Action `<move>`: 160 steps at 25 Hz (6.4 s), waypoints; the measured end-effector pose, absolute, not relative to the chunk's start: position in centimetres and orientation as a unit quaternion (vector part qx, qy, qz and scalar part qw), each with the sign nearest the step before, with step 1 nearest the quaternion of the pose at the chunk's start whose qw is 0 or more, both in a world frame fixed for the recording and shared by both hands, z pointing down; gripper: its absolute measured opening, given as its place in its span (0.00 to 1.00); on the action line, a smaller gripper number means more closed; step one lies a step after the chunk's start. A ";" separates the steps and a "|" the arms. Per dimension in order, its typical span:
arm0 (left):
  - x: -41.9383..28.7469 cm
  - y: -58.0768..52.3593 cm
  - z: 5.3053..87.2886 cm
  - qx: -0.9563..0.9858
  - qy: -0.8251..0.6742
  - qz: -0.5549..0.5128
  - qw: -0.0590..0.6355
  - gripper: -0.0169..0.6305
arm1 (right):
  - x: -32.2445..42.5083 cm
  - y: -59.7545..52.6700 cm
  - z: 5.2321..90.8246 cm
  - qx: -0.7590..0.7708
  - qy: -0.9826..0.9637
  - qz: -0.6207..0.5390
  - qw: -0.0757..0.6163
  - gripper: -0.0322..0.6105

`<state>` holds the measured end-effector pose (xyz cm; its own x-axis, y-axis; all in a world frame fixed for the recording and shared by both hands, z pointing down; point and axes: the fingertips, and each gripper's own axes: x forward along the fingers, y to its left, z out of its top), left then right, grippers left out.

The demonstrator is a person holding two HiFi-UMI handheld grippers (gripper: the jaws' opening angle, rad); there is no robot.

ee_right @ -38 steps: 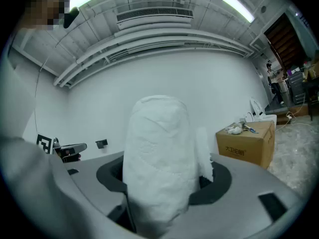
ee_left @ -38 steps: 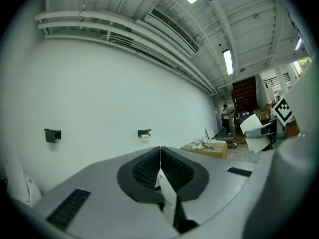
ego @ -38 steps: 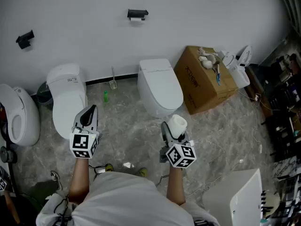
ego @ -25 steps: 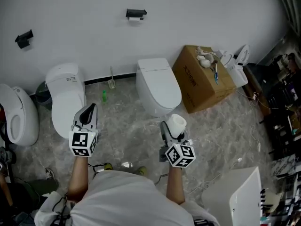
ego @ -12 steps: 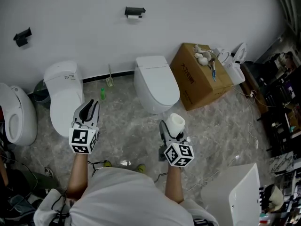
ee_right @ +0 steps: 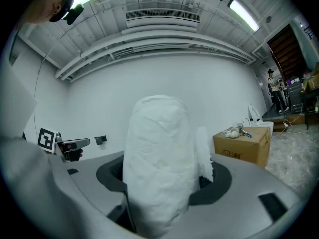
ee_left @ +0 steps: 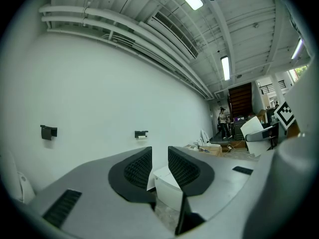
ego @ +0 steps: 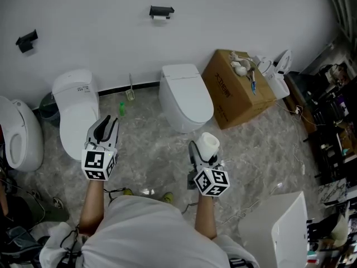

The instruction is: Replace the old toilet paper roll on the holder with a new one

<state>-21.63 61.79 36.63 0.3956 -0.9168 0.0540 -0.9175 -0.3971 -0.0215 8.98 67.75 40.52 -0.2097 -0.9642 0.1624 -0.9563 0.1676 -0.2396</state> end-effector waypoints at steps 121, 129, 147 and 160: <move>-16.2 -20.1 44.0 0.869 -0.484 0.084 0.055 0.19 | 9.1 -14.9 48.0 -0.605 0.767 -0.215 -0.020 0.53; -13.2 -24.1 44.4 0.868 -0.485 0.094 0.047 0.19 | 10.9 -20.1 48.9 -0.589 0.778 -0.217 -0.020 0.53; -8.1 -32.8 44.6 0.848 -0.512 0.135 -0.007 0.19 | 14.5 -32.7 49.2 -0.532 0.820 -0.209 -0.036 0.53; -5.7 -34.9 45.5 0.816 -0.508 0.253 -0.109 0.21 | 15.6 -36.6 50.1 -0.496 0.842 -0.208 -0.034 0.53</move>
<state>-5.71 -34.92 45.50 0.3550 -0.8848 0.3019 -0.7739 -0.4593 -0.4360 15.61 -36.63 50.08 -0.5055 -0.8217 0.2633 -0.8499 0.4216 -0.3160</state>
